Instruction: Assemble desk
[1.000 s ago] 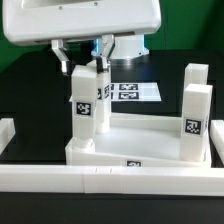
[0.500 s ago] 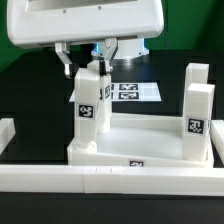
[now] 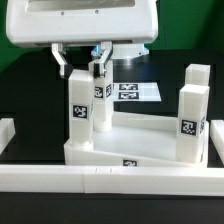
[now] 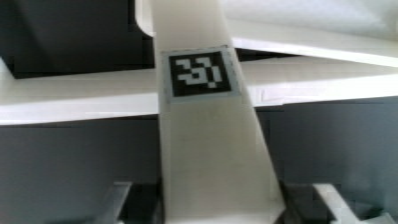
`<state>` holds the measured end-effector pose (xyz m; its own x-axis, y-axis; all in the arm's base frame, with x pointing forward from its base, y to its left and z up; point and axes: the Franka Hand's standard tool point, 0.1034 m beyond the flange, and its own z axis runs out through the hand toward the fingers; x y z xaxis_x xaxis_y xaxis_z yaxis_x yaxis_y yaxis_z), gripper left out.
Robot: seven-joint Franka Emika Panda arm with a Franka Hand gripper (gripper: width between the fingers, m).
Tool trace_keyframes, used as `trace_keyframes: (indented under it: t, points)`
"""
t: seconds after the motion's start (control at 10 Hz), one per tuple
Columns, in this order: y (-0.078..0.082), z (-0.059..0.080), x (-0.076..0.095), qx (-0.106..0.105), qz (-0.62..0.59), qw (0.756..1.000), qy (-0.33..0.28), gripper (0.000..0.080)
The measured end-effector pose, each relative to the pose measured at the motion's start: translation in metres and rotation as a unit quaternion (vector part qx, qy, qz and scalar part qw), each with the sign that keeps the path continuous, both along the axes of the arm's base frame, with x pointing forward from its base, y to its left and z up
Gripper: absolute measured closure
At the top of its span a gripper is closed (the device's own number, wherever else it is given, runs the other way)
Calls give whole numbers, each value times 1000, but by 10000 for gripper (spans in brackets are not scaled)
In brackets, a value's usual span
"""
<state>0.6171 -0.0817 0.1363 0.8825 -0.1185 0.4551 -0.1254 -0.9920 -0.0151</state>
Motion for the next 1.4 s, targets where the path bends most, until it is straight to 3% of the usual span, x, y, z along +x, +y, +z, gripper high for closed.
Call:
trace_keyframes:
  t: [0.5, 0.6, 0.7, 0.8, 1.4]
  points:
    - [-3, -5, -6, -5, -12, 1000, -3, 503]
    - [-3, -5, -6, -5, -12, 1000, -3, 319]
    - [-4, -6, -7, 1, -10, 1000, 6, 319]
    - [-7, -6, -7, 8, -6, 1000, 16, 188]
    - [-5, 20, -2, 26, 8, 999, 25, 150]
